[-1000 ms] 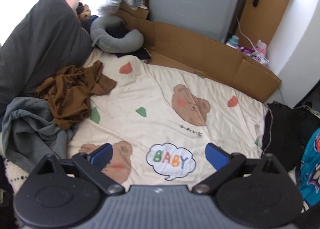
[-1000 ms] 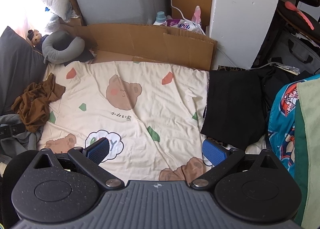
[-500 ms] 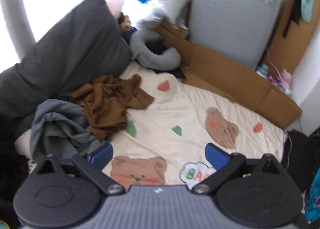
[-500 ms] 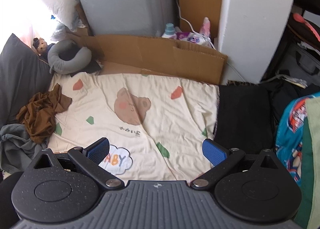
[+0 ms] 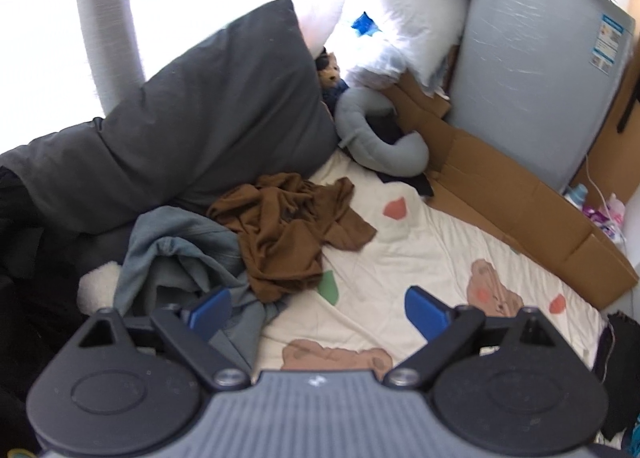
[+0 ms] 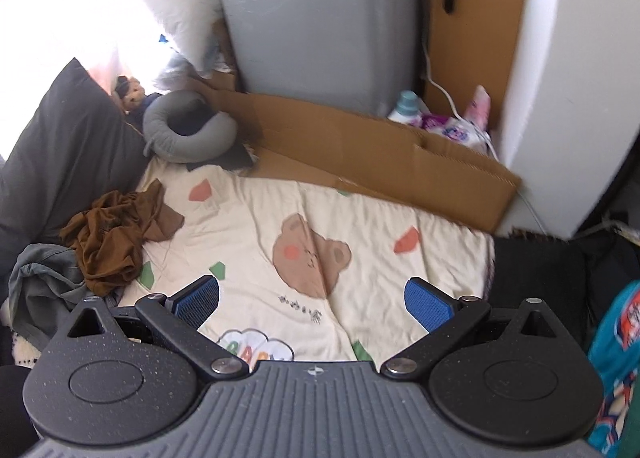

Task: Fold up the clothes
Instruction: 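Move the left tool toward the crumpled brown T-shirt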

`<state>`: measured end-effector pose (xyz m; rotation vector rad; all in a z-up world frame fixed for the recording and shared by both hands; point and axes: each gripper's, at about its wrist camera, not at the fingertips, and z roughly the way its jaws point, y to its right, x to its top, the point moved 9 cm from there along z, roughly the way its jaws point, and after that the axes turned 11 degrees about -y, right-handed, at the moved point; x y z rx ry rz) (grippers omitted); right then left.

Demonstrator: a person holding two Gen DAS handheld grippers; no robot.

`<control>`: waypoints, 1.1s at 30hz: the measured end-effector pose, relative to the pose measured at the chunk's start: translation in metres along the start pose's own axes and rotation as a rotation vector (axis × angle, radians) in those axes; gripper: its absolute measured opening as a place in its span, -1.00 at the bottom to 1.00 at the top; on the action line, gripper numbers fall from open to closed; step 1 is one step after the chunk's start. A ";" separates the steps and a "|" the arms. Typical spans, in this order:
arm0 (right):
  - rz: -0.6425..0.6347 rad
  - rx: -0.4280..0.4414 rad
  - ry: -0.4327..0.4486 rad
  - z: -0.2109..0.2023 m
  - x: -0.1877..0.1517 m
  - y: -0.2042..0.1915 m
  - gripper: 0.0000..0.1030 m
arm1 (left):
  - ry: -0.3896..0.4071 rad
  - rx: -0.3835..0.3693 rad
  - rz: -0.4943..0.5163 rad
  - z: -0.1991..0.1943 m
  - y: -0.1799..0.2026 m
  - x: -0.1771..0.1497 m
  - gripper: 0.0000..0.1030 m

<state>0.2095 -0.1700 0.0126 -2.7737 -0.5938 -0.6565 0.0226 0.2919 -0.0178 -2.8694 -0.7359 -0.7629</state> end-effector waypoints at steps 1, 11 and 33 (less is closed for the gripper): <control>-0.006 0.009 0.005 0.003 0.004 -0.003 0.99 | 0.003 0.002 -0.002 0.002 -0.003 0.001 0.76; -0.083 0.126 0.006 0.036 0.017 -0.033 0.98 | 0.001 0.018 -0.037 0.043 -0.018 0.005 0.61; -0.186 0.284 -0.013 0.130 0.045 -0.090 0.93 | 0.044 0.022 -0.129 0.137 -0.029 0.016 0.52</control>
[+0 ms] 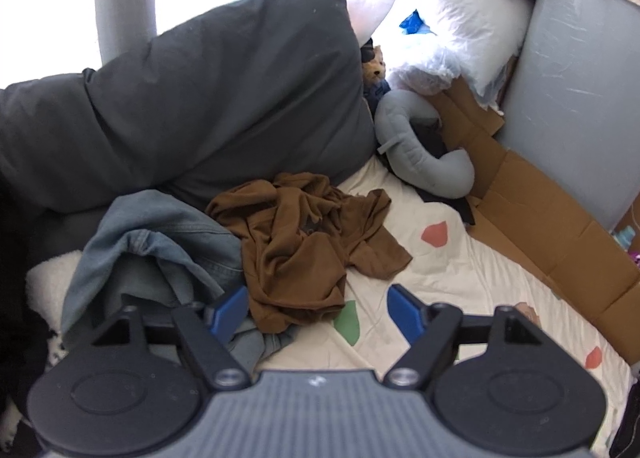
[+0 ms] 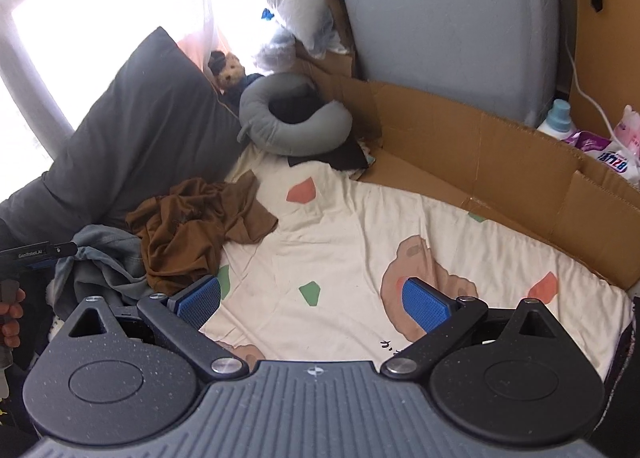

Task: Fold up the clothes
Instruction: 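Move the left tool toward the crumpled brown T-shirt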

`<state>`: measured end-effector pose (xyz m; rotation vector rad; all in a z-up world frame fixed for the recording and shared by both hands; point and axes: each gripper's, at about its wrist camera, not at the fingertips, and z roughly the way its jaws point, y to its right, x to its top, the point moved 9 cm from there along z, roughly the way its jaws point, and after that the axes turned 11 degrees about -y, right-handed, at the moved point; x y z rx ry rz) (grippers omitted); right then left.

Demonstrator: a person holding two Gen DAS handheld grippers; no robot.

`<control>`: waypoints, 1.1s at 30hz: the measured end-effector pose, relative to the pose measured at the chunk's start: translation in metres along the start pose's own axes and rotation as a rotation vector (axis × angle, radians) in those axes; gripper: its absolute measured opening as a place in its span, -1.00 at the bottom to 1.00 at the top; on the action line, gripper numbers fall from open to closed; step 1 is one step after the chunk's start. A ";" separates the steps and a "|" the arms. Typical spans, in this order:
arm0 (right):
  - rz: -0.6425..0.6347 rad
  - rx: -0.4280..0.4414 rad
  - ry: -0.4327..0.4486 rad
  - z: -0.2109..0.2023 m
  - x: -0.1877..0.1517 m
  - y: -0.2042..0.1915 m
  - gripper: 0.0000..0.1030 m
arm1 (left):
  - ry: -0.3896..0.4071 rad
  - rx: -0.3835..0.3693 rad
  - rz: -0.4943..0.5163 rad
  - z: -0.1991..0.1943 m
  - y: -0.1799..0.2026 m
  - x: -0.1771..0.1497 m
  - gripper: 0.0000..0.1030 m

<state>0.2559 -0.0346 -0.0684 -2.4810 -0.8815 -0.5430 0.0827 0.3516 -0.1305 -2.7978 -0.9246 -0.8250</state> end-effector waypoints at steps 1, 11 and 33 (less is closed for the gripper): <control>0.003 -0.002 -0.010 0.006 0.001 0.000 0.93 | -0.005 0.006 0.001 0.005 0.000 0.000 0.52; -0.012 -0.017 -0.019 0.044 0.008 0.011 0.90 | -0.002 0.026 0.023 0.050 0.009 0.001 0.53; -0.018 0.053 -0.105 0.129 0.011 0.026 0.76 | -0.027 0.012 0.031 0.156 0.023 -0.019 0.54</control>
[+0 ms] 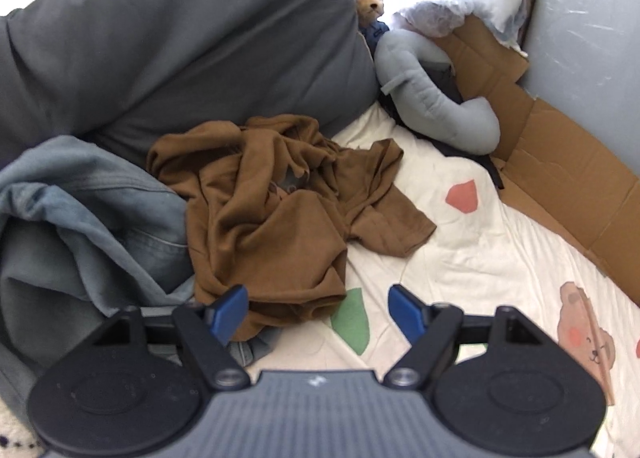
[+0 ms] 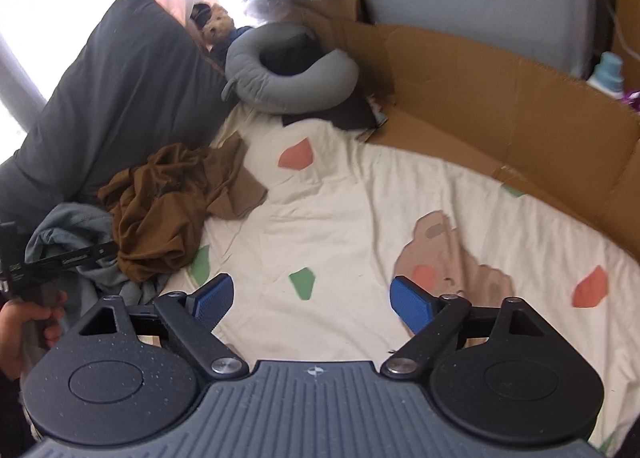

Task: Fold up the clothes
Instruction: 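Move the left tool toward the crumpled brown T-shirt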

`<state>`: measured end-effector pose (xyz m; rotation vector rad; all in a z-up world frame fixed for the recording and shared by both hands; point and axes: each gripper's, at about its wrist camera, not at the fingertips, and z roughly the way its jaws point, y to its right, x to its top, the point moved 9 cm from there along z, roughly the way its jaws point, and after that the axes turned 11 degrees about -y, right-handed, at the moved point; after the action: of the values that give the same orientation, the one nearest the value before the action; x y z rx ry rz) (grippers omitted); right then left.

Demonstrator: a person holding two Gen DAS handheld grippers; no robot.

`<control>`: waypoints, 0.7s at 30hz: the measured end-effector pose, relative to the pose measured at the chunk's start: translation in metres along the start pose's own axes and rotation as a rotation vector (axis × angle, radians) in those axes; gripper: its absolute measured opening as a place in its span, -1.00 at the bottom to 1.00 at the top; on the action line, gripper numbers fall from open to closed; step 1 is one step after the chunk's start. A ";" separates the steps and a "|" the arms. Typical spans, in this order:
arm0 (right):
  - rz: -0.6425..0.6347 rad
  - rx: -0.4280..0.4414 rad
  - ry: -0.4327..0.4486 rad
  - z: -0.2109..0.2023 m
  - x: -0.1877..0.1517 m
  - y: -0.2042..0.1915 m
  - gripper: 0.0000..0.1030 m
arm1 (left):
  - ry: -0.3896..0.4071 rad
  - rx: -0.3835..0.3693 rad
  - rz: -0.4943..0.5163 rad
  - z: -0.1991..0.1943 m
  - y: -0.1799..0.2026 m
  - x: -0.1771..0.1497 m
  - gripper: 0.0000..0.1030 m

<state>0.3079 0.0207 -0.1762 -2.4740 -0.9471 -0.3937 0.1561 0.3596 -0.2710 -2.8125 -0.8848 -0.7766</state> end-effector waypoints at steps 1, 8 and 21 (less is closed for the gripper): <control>-0.011 -0.005 -0.007 0.005 -0.001 0.000 0.77 | -0.002 -0.002 0.001 0.005 0.000 -0.002 0.54; -0.062 -0.052 -0.055 0.040 -0.013 0.009 1.00 | -0.007 0.002 0.001 0.035 0.002 -0.009 0.54; -0.083 -0.072 -0.066 0.073 -0.014 0.022 1.00 | 0.053 0.019 -0.021 0.088 0.003 -0.016 0.54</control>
<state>0.3201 0.0357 -0.2511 -2.5328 -1.0830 -0.3811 0.1857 0.3692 -0.3553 -2.7568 -0.9098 -0.8368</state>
